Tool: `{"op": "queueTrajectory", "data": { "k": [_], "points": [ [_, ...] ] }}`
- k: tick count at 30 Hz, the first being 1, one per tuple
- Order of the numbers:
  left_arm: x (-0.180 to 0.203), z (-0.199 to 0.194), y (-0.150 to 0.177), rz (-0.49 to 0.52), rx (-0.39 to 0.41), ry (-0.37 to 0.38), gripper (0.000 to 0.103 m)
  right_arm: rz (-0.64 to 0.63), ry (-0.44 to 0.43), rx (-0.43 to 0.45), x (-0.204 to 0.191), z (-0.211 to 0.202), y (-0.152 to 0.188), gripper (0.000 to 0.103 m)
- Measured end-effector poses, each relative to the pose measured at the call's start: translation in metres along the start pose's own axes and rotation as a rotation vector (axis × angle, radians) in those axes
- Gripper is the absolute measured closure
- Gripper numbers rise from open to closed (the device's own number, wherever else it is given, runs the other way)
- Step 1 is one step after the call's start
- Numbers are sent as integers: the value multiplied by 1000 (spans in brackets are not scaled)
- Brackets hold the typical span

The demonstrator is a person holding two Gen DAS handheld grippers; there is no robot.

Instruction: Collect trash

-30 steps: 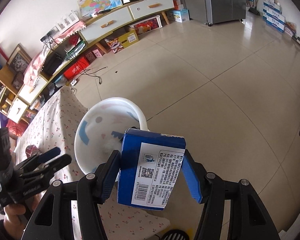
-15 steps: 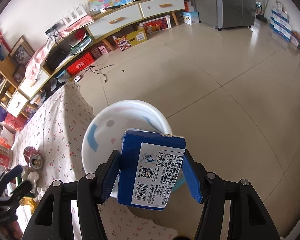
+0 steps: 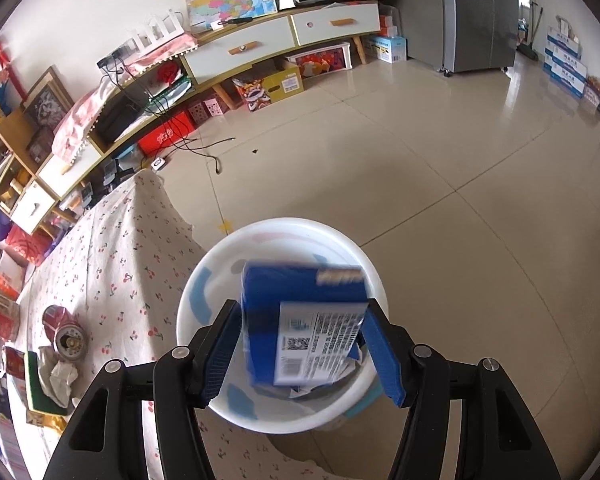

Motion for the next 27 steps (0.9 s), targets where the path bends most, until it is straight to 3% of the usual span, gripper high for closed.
{"op": "queueTrajectory", "data": {
  "k": [15,27],
  "points": [
    [-105,-14,34,-170,-24,-76,5,-121,24,-48,-46,-23,25,23],
    [-170,12,71,-483,-144,-102,5,-208,-13,-116,-93,-36,66,22]
  ]
}}
Point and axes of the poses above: each gripper's, at about its wrist camera, not at the fingertips, and z roughly the way its jaws point, x to its right, y to its underside, the point moved 7 cm from there along z, roughly the way its jaws point
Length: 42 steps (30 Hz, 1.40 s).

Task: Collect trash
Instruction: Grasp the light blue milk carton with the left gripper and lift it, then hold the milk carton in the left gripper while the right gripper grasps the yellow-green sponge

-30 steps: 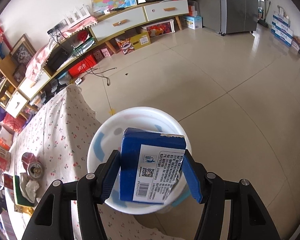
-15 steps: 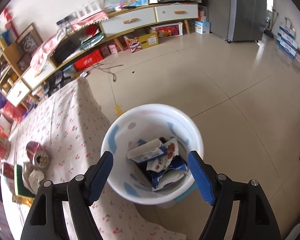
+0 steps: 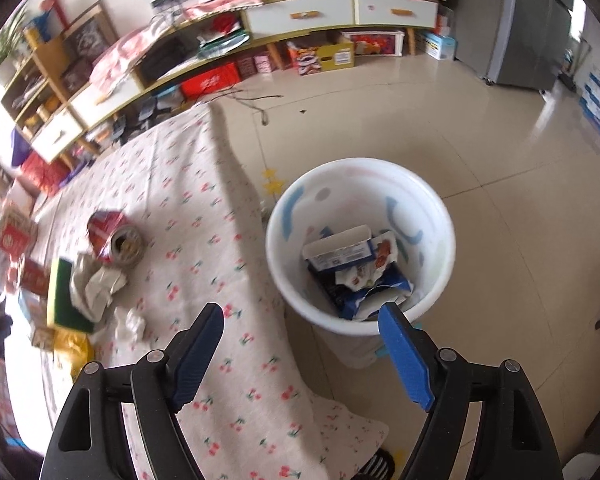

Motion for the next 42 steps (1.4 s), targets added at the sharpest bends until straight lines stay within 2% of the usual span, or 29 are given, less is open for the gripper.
{"op": "queueTrajectory", "data": {
  "k": [5,7,9,13,15,19,24,28,35,42],
  "points": [
    [-11,13,4,-44,-20,-28,5,-50,-15,-9,-24,-3,10,22],
    [-12,19,6,-58,-31,-34,9,-73,-16,-11,-32,-2,12,22],
    [-13,23,6,-70,-40,-27,18,-95,-17,-11,-41,-2,14,22],
    [-12,28,6,-77,-34,-18,20,-127,-22,-21,-55,1,17,21],
    [-11,28,3,-73,-24,-14,31,-137,-23,-25,-61,2,18,21],
    [-10,32,0,-61,-14,-10,39,-156,-32,-30,-76,5,17,21],
    [-11,29,-3,-51,1,5,59,-177,-52,-29,-99,7,15,21],
    [-12,17,-1,-16,32,13,60,-186,-90,-23,-123,8,13,21],
    [-21,-2,5,35,79,12,60,-215,-213,-27,-183,12,12,21],
    [-36,-16,14,48,106,2,60,-309,-253,-35,-235,23,22,21]
  ]
}}
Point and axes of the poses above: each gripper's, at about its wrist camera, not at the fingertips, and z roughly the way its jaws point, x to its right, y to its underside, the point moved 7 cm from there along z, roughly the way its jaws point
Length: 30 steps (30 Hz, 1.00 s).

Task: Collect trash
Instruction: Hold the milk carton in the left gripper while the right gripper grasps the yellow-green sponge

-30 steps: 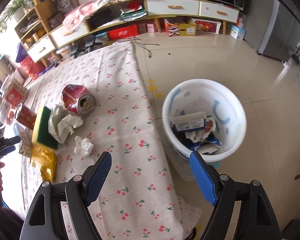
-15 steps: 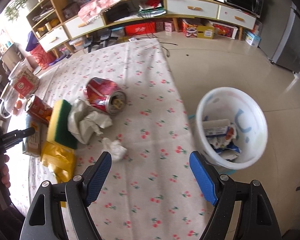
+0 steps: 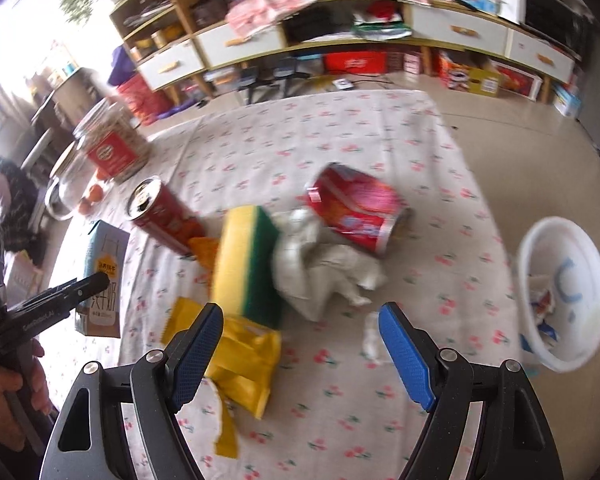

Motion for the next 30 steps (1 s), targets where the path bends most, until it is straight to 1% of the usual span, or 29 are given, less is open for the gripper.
{"op": "queueTrajectory", "data": {
  "k": [3,6,7,8,10,15,19,21,22,23,25,30],
  "points": [
    [-4,-3,4,-6,2,3,60,-40,-20,-10,-21,13,-1,22],
    [-7,-7,6,-7,9,5,60,-56,-28,-20,-34,24,-1,22],
    [-9,-8,6,-5,13,2,60,-59,-25,-23,-36,27,-1,24],
    [-9,-10,7,-2,17,-1,60,-63,-16,-29,-38,32,-2,29],
    [-10,-11,9,5,20,-6,60,-63,-6,-38,-39,40,-1,33],
    [-10,-12,13,18,17,-4,60,-67,18,-52,-39,51,-1,41],
    [-10,-12,15,26,18,-7,60,-69,44,-50,-35,55,-2,50],
    [-8,-13,15,30,20,-6,60,-73,58,-47,-34,56,-2,58],
    [-8,-13,15,32,22,-6,60,-78,58,-46,-34,57,-1,68],
    [-7,-13,15,33,24,-6,60,-79,61,-45,-34,56,-2,70],
    [-5,-15,15,36,31,-4,60,-78,65,-28,-34,52,-3,73],
    [3,-21,14,57,52,5,60,-93,40,22,-38,30,-6,74]
  ]
}}
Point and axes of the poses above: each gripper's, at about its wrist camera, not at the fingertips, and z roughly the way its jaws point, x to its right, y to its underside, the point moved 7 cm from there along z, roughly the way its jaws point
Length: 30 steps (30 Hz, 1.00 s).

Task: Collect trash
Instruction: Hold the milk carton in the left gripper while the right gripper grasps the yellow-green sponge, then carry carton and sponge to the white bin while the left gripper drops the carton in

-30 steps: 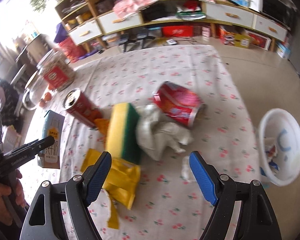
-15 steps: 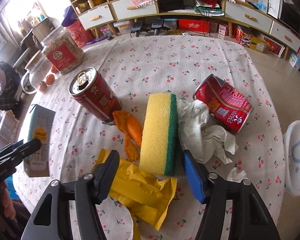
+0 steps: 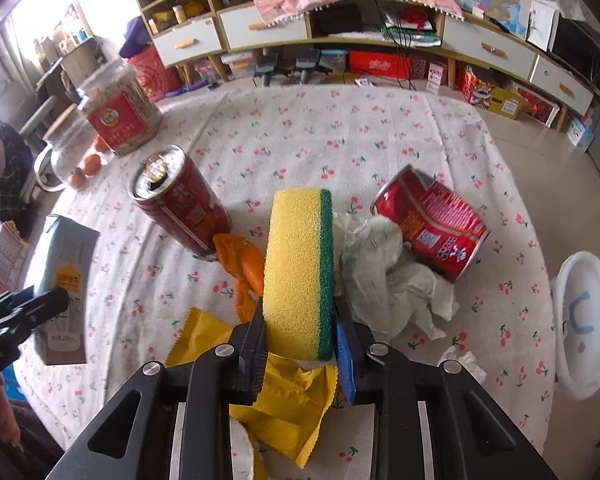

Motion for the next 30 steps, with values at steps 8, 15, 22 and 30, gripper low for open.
{"op": "queueTrajectory", "data": {
  "k": [8,15,22,30],
  "points": [
    [18,-7,-5,37,31,18,60,2,-32,89,9,-43,-3,74],
    [44,-7,-7,74,42,42,60,59,-18,128,39,-65,-1,74],
    [78,-5,-9,125,50,70,60,123,13,148,81,-84,10,74],
    [123,-1,-9,191,43,115,60,185,45,166,124,-108,29,74]
  ]
}}
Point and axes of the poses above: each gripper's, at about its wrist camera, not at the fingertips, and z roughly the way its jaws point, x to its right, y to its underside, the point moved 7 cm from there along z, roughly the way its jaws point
